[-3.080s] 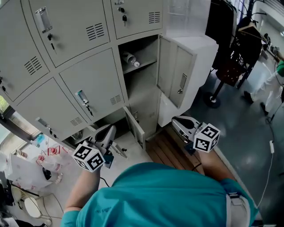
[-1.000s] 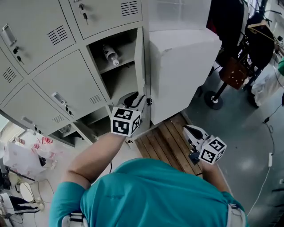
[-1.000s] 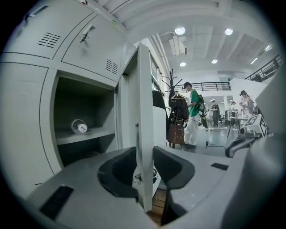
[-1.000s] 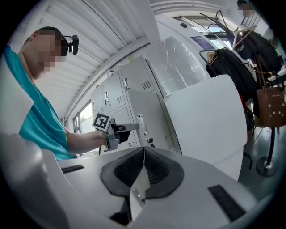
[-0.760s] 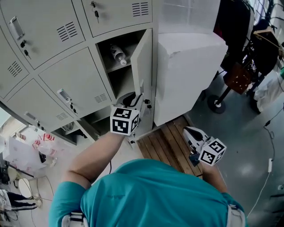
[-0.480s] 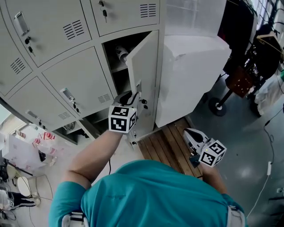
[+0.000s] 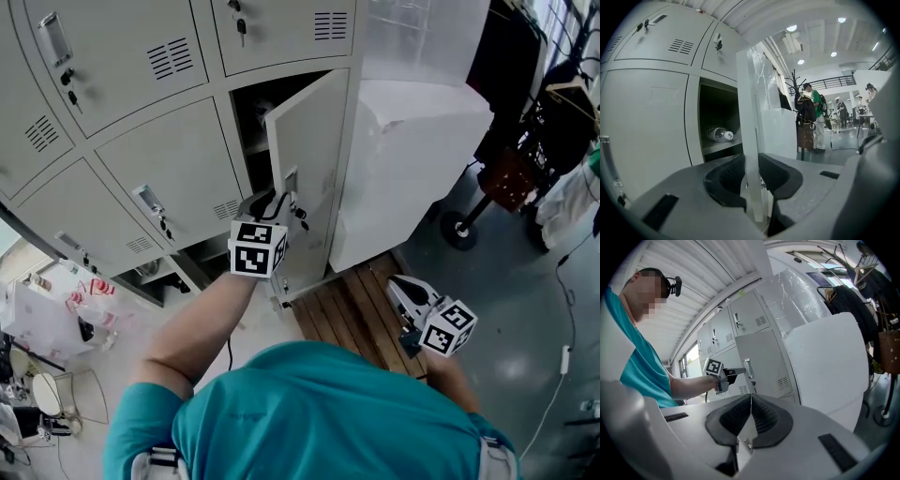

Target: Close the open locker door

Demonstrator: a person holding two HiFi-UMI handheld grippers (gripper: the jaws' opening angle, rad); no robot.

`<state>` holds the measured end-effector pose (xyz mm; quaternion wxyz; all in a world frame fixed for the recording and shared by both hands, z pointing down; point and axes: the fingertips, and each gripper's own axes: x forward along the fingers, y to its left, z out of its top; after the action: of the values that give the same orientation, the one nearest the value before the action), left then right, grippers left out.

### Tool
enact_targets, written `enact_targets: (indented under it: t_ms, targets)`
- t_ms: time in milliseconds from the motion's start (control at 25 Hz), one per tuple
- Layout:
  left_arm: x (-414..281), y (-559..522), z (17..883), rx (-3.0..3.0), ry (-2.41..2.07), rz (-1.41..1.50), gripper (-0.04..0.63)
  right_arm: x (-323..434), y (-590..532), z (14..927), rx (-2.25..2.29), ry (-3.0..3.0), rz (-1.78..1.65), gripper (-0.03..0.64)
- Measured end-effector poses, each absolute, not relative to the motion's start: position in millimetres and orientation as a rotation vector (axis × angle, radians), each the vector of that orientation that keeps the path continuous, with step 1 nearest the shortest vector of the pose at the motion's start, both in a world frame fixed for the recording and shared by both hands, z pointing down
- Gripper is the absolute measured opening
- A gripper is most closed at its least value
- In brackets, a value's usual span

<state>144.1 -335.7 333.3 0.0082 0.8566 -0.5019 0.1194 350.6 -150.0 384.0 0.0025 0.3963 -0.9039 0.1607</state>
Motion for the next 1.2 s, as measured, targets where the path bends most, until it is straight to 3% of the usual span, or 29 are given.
enact_targets:
  t_ms: [640, 1200]
  targets:
    - [95, -356, 334, 2.624, -1.736, 0.395, 0.095, 323, -156, 383, 1.214, -2.819, 0.502, -0.002]
    - [120, -382, 337, 2.713, -1.745, 0.492, 0.078, 326, -157, 385, 1.225, -2.813, 0.511, -0.002]
